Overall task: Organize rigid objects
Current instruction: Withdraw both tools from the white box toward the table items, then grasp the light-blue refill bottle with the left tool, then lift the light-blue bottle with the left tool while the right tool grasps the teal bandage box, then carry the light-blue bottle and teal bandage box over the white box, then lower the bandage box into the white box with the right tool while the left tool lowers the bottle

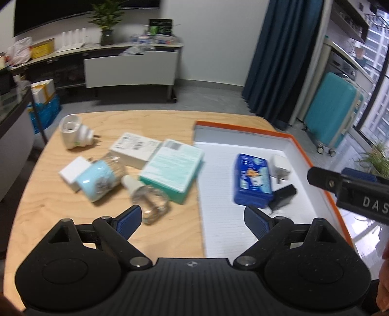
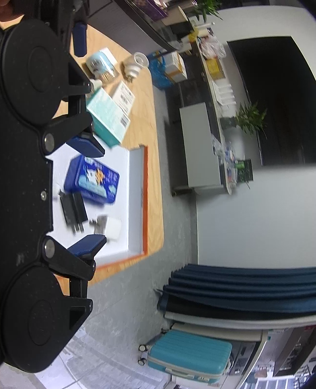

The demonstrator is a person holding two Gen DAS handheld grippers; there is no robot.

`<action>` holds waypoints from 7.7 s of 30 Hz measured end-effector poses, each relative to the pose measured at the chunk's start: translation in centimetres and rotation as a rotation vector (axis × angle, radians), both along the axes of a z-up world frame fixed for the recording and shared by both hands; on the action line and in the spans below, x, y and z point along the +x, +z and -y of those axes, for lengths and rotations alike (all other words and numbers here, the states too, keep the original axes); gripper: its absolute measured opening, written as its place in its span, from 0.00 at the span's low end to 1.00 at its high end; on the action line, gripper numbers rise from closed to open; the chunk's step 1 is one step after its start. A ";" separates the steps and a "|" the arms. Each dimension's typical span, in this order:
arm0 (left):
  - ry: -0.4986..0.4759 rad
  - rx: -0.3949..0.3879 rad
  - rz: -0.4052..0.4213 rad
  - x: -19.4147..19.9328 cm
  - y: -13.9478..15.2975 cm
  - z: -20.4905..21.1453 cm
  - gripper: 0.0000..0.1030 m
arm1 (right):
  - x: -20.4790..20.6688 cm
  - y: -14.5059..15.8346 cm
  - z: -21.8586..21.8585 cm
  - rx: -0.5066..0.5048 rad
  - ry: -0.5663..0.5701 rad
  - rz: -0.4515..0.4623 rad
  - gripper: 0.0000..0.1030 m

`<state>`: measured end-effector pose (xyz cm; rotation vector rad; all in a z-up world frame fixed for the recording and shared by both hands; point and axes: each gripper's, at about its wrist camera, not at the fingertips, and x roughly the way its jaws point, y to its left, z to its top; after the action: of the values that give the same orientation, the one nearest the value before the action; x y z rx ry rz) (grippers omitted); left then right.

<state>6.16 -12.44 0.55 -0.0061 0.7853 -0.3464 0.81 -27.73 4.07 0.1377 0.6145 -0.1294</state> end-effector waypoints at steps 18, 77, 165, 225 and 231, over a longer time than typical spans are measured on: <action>0.141 -0.016 -0.008 1.0 -1.3 -6.8 0.92 | 1.5 -1.2 -5.7 0.010 0.124 -0.043 0.81; 0.027 -0.022 0.064 5.5 -4.5 -10.3 0.46 | 14.8 -5.9 -10.1 0.201 0.022 -0.249 0.87; -0.143 -0.102 0.120 -2.3 0.4 2.5 0.46 | -5.4 -0.1 1.8 0.041 -0.107 0.030 0.81; -0.182 -0.063 0.043 2.6 0.0 7.7 0.46 | 1.1 -0.3 5.5 0.059 -0.106 -0.024 0.81; -0.184 -0.065 0.041 3.0 0.1 8.0 0.46 | 2.4 -0.2 5.5 0.048 -0.105 -0.021 0.81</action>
<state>9.20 -20.40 0.60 0.0123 0.7356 -0.5445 3.21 -33.20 3.90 0.2151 0.6316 -0.2183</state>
